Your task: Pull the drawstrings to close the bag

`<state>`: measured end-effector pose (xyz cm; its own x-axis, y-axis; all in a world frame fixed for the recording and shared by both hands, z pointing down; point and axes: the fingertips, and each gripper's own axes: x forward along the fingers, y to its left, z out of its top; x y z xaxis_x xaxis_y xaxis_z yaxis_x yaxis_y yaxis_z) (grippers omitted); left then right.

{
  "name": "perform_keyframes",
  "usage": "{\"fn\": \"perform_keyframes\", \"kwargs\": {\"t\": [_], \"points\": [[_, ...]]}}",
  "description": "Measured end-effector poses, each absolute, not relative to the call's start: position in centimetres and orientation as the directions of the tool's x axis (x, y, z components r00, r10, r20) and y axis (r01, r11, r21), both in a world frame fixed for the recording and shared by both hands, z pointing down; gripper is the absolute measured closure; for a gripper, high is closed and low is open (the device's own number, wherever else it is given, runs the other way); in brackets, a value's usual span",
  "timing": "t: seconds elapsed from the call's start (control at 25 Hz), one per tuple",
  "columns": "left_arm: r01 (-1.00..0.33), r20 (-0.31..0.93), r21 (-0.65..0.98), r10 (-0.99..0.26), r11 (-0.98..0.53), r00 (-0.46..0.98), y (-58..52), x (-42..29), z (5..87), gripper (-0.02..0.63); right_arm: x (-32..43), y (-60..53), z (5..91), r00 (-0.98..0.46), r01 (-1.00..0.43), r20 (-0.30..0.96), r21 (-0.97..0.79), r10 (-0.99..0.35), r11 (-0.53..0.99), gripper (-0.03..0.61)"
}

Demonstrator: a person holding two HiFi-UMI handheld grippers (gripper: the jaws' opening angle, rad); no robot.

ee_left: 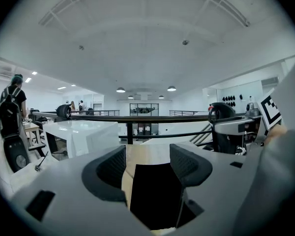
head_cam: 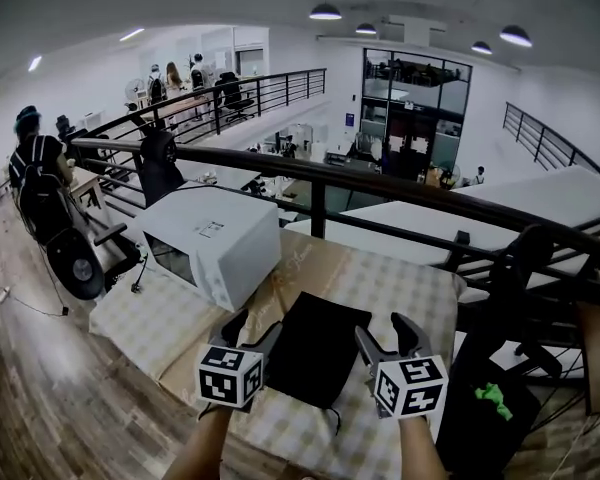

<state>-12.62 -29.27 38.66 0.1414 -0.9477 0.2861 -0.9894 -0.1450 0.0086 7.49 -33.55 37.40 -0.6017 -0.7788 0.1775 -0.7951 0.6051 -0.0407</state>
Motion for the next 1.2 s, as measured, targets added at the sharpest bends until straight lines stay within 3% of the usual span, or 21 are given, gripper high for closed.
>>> {"fn": "perform_keyframes", "kwargs": {"t": [0.52,1.2], "points": [[-0.961,0.288,0.037,-0.918,-0.274,0.273,-32.3,-10.6,39.6,0.333,9.0,-33.5,38.3,-0.509,-0.857,0.207,-0.031,-0.836,0.514,0.298],[-0.886,0.276,0.043,-0.847,-0.462,0.455,-33.8,-14.5,39.4,0.333,4.9,-31.0,37.5,-0.365,-0.929,0.211,-0.015,-0.907,0.37,0.299]]}}
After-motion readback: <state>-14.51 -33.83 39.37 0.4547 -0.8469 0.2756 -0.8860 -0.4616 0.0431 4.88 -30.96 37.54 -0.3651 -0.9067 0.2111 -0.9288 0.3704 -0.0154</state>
